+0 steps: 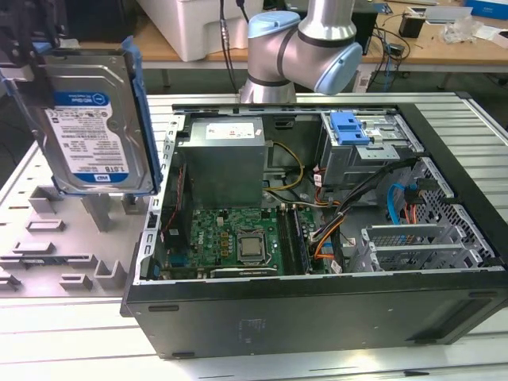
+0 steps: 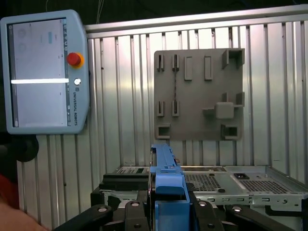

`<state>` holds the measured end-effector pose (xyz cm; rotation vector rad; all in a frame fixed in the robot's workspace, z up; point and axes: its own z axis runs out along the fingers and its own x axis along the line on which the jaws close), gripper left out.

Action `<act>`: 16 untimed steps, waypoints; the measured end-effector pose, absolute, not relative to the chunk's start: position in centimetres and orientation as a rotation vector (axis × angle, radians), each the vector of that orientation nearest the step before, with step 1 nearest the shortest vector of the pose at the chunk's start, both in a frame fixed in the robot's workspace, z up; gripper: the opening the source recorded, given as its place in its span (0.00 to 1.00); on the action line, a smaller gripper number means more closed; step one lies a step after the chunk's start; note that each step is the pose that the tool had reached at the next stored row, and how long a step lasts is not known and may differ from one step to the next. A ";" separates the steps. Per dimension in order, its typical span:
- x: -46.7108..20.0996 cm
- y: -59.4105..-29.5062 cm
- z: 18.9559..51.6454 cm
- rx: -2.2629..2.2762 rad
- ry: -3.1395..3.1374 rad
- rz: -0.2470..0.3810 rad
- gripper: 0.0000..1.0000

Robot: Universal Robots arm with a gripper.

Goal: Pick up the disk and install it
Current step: 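Pick up the disk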

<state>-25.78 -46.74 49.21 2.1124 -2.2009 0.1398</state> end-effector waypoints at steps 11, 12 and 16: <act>-20.7 -46.9 49.3 2.112 -2.201 0.140 0.37; -18.9 -46.9 49.3 2.113 -2.201 0.140 0.37; -17.6 -47.0 49.3 2.113 -2.200 0.140 0.37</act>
